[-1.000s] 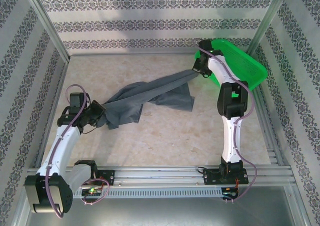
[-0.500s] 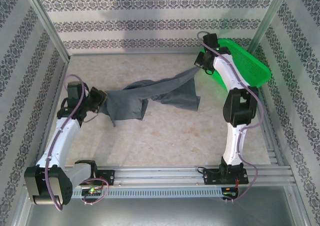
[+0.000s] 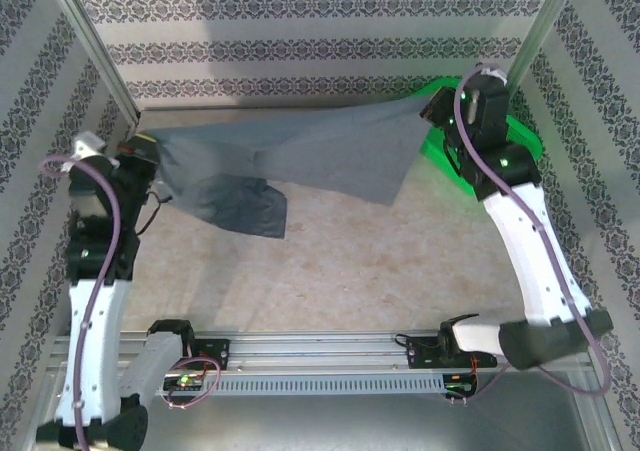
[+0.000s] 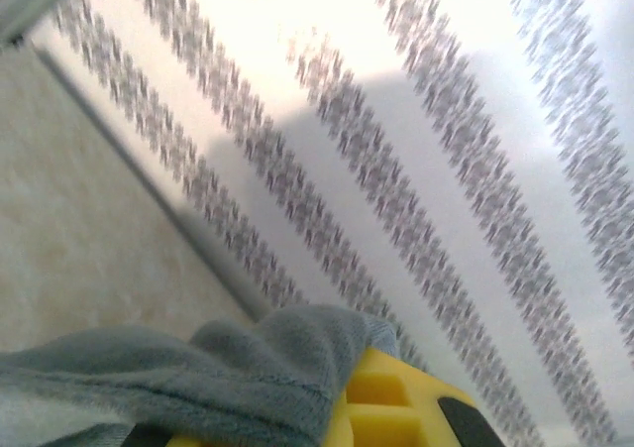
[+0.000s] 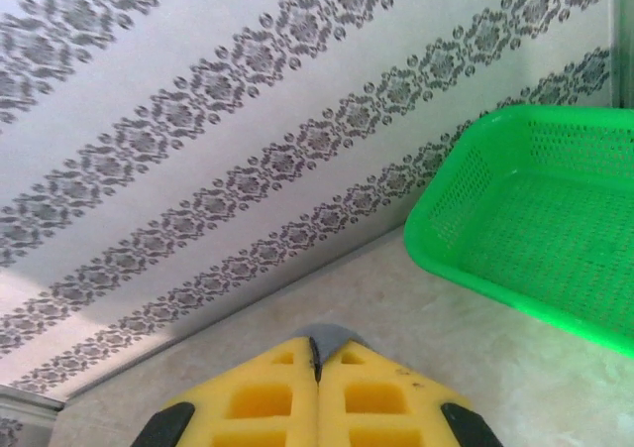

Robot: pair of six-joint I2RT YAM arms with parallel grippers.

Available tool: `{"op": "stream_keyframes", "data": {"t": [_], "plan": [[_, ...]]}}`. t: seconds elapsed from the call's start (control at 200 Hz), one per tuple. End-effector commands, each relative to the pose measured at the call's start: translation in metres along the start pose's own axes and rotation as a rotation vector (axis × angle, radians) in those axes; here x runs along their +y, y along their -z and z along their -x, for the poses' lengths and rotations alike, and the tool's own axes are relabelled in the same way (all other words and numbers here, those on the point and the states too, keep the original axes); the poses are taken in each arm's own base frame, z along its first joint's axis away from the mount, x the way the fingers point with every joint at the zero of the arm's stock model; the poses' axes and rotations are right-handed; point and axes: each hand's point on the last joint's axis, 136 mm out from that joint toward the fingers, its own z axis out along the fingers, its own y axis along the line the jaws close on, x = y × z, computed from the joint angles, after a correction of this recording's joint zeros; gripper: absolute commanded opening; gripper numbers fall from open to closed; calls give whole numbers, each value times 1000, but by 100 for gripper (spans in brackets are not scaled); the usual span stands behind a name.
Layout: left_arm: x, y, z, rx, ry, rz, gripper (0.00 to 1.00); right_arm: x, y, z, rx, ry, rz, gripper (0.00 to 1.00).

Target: Fold and stack the t-shirts

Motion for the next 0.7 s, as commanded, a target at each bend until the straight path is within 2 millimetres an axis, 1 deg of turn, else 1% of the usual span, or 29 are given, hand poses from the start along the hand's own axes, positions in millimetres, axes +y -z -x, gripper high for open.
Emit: {"op": "stream_keyframes", "data": {"t": [0.0,0.04,0.08,0.13,0.18,0.265,0.345,0.385,0.425,0.47,0.475,0.525,0.53,0.535,0.575,0.6,0.62,0.64,0.66,0.694], "plan": [[-7,29,40,-167,-38,46,0,-6,29,24,-134,-14,-28,0],[-8,27,37,-142,-40,48,0,-7,33,22,-129,-19,-23,0],[-7,19,30,-99,-36,60,0,-6,32,18,-116,-19,-16,0],[2,4,15,-29,-11,89,0,-6,25,10,-89,-23,-7,0],[20,-14,-5,51,29,141,0,-2,12,-2,-53,-35,15,0],[45,-47,-41,177,79,186,0,4,-20,-31,44,-52,35,0],[71,-77,-73,282,108,234,0,8,-58,-62,145,-70,46,0],[82,-91,-86,334,109,254,0,10,-75,-76,196,-83,47,0],[93,-105,-97,379,101,283,0,13,-98,-94,258,-92,54,0],[103,-120,-108,428,99,304,0,17,-121,-108,315,-100,61,0],[104,-122,-109,431,99,304,0,18,-122,-107,315,-102,65,0],[113,-141,-116,467,102,314,0,23,-150,-121,362,-111,81,0],[113,-143,-116,468,103,311,0,24,-151,-120,360,-113,83,0],[114,-145,-116,471,104,312,0,23,-155,-123,369,-114,81,0],[121,-162,-118,482,121,310,0,25,-176,-130,392,-123,92,0],[120,-172,-116,479,134,294,0,29,-188,-129,396,-130,106,0],[124,-182,-116,482,146,294,0,30,-197,-129,401,-135,113,0],[121,-190,-112,478,157,276,0,32,-206,-128,408,-142,120,0],[123,-199,-109,478,165,273,0,35,-213,-125,407,-147,129,0],[117,-214,-99,467,173,249,0,40,-224,-115,396,-149,144,0]]}}
